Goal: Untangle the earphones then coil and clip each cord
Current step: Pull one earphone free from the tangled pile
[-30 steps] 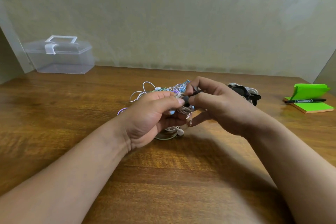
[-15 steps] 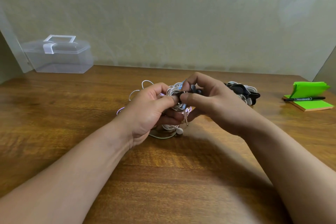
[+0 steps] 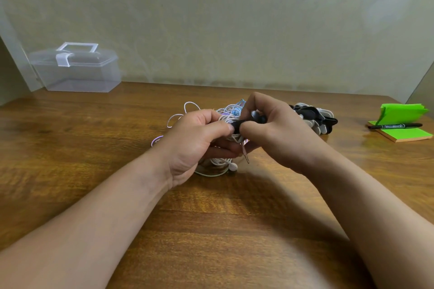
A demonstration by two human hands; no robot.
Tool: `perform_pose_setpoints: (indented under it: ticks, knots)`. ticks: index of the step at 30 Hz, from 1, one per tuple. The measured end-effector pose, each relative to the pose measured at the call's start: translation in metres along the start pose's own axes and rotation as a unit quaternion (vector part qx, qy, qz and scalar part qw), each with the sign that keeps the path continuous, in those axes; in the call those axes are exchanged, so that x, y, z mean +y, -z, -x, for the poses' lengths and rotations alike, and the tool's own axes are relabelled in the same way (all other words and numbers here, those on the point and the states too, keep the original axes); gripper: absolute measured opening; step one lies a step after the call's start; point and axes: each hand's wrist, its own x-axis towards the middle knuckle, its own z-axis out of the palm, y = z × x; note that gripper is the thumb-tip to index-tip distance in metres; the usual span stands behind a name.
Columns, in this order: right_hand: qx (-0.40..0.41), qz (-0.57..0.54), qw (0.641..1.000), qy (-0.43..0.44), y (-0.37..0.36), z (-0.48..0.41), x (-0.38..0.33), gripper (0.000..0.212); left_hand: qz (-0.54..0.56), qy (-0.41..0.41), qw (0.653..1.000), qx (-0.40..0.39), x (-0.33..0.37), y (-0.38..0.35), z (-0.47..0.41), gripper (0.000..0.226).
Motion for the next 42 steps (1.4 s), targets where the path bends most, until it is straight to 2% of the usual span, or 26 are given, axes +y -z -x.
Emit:
perform_pose_setpoints:
  ticks: [7, 10, 14, 16, 19, 22, 29, 32, 37, 42]
  knots:
    - [0.018, 0.139, 0.989, 0.045, -0.003, 0.004, 0.002, 0.012, -0.05, -0.049, 0.997, 0.014, -0.005, 0.0, -0.003, 0.005]
    - [0.024, 0.177, 0.983, 0.036, -0.002, 0.004, 0.0, 0.02, -0.052, -0.053, 0.997, 0.008, -0.006, 0.0, -0.003, 0.002]
    - [-0.052, 0.233, 0.97, 0.032, 0.0, 0.006, -0.001, 0.027, -0.068, -0.047, 0.997, -0.002, -0.009, 0.0, -0.002, 0.0]
    - [-0.089, 0.25, 0.963, 0.04, 0.002, 0.008, -0.003, 0.033, -0.084, -0.045, 0.995, 0.0, -0.011, 0.0, -0.003, 0.007]
    - [-0.126, 0.187, 0.973, 0.042, 0.006, 0.007, -0.003, 0.039, -0.092, -0.055, 0.994, 0.004, -0.01, 0.004, -0.004, 0.011]
    - [-0.115, 0.109, 0.986, 0.053, 0.013, 0.002, 0.003, 0.036, -0.126, -0.091, 0.988, -0.006, -0.003, 0.009, -0.004, 0.006]
    - [-0.066, 0.086, 0.99, 0.088, 0.013, 0.001, 0.009, 0.032, -0.22, -0.172, 0.96, -0.026, -0.001, 0.014, -0.002, 0.01]
    - [-0.116, 0.023, 0.991, 0.062, 0.018, 0.001, 0.007, 0.045, -0.251, -0.175, 0.952, -0.009, -0.001, 0.016, 0.0, 0.009]
    - [-0.195, -0.133, 0.972, 0.019, 0.028, 0.0, 0.006, 0.045, -0.197, -0.136, 0.971, -0.007, 0.001, 0.019, -0.001, 0.009]
    - [-0.214, -0.197, 0.957, 0.011, 0.032, -0.001, 0.011, 0.043, -0.076, -0.085, 0.992, -0.053, 0.009, 0.015, 0.005, 0.015]
